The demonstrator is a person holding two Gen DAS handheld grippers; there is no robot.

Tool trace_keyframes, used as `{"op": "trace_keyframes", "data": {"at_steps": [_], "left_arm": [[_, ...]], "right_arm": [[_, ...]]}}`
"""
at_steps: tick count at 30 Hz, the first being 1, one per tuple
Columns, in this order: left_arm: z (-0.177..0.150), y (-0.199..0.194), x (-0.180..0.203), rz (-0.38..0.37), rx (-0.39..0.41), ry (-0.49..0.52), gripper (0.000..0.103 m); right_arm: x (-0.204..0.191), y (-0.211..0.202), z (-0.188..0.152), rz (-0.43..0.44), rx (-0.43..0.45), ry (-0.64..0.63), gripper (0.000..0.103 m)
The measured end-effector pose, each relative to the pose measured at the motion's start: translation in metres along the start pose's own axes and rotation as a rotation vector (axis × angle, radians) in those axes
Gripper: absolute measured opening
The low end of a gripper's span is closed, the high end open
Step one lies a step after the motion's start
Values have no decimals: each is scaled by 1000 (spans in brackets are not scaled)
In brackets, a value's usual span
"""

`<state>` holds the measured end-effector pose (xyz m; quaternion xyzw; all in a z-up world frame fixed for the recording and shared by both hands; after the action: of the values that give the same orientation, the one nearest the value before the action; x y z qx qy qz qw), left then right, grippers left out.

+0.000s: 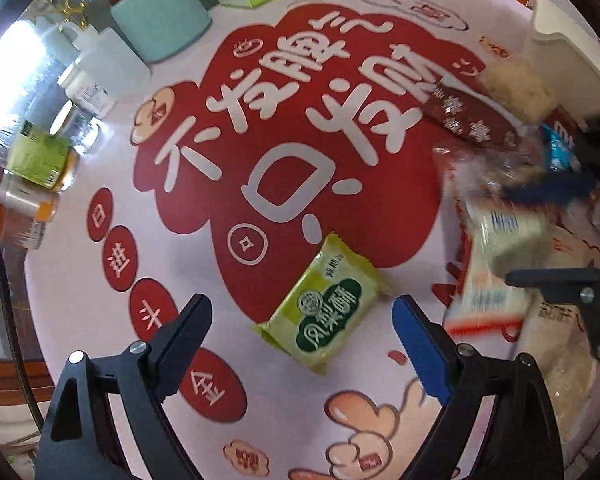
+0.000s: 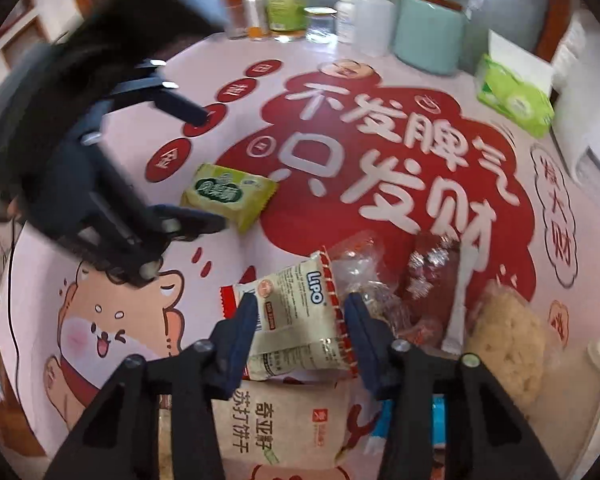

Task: Organize snacks
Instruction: 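Grasp the green biscuit pack with left gripper while right gripper grasps the red-white cracker pack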

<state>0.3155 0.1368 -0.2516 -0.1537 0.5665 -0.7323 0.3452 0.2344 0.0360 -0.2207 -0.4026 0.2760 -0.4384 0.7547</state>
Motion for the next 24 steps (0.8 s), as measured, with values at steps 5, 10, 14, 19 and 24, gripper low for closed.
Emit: {"op": "trace_keyframes", "data": {"at_steps": [5, 10, 14, 19, 24], "left_arm": [[-1, 13, -3, -69, -9, -37, 64], [-6, 11, 1, -93, 22, -62, 39], [-18, 5, 12, -73, 24, -73, 36], [-30, -29, 21, -62, 65, -133, 36], [-38, -85, 27, -27, 138, -223, 36]], "right_arm": [[-4, 7, -7, 102, -48, 33, 14], [-3, -1, -12, 136, -29, 92, 9], [-3, -18, -9, 123, 18, 122, 9], [-6, -51, -4, 78, 93, 130, 8], [-4, -100, -6, 3, 198, 148, 8]]}}
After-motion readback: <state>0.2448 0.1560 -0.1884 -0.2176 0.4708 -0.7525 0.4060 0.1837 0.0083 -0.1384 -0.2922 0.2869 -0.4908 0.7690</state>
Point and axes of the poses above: each gripper's, at about its wrist camera, not at the fingertips, and y roughly the way its jaws point, x to its right, z to its top, the point moved 4 cm from there along y, roughly the way its jaws point, and after that the axes turned 6 degrees about x, right-handed, at the moved point
